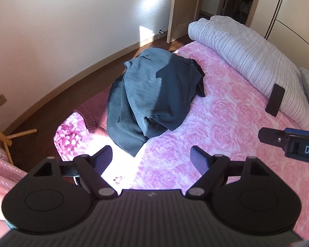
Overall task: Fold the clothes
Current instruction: 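Close the left gripper on the sweatshirt while the right gripper grasps it too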
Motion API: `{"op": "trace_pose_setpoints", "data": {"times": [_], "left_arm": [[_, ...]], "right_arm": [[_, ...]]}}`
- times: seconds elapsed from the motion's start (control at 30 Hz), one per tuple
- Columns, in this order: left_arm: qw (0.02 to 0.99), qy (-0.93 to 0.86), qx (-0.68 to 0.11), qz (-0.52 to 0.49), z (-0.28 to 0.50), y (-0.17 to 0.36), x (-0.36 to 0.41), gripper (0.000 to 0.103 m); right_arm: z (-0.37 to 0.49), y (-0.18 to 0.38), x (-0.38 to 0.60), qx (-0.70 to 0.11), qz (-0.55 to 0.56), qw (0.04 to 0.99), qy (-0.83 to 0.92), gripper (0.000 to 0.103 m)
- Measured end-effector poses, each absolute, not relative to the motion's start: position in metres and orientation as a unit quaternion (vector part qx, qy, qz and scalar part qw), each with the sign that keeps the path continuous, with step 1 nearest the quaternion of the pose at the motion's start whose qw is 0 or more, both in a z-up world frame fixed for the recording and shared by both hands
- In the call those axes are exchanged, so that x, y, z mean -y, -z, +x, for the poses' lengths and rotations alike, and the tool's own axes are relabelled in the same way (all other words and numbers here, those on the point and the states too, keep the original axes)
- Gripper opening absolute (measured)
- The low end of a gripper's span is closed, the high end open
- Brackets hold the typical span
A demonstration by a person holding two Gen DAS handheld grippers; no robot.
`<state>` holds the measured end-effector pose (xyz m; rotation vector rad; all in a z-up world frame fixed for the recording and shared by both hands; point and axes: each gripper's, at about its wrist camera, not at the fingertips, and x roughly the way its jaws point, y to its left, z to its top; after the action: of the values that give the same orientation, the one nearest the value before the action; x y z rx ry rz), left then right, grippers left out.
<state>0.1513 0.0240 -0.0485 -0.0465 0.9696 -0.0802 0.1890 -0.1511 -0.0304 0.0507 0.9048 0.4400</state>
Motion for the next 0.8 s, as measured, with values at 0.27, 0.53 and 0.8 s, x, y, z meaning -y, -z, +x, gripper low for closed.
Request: {"op": "trace_pose_setpoints", "data": {"times": [0.27, 0.53, 0.8], "left_arm": [[0.886, 0.031, -0.462, -0.023, 0.172, 0.06, -0.038, 0.08], [0.893, 0.06, -0.447, 0.003, 0.245, 0.084, -0.039, 0.079], [0.894, 0.124, -0.429, 0.047, 0.35, 0.142, -0.039, 0.079]], "right_arm": [[0.199, 0.039, 0.15, -0.369, 0.008, 0.903, -0.219, 0.071], [0.243, 0.075, 0.128, -0.406, -0.004, 0.893, -0.196, 0.071], [0.321, 0.118, 0.088, -0.442, -0.023, 0.881, -0.169, 0.071]]}}
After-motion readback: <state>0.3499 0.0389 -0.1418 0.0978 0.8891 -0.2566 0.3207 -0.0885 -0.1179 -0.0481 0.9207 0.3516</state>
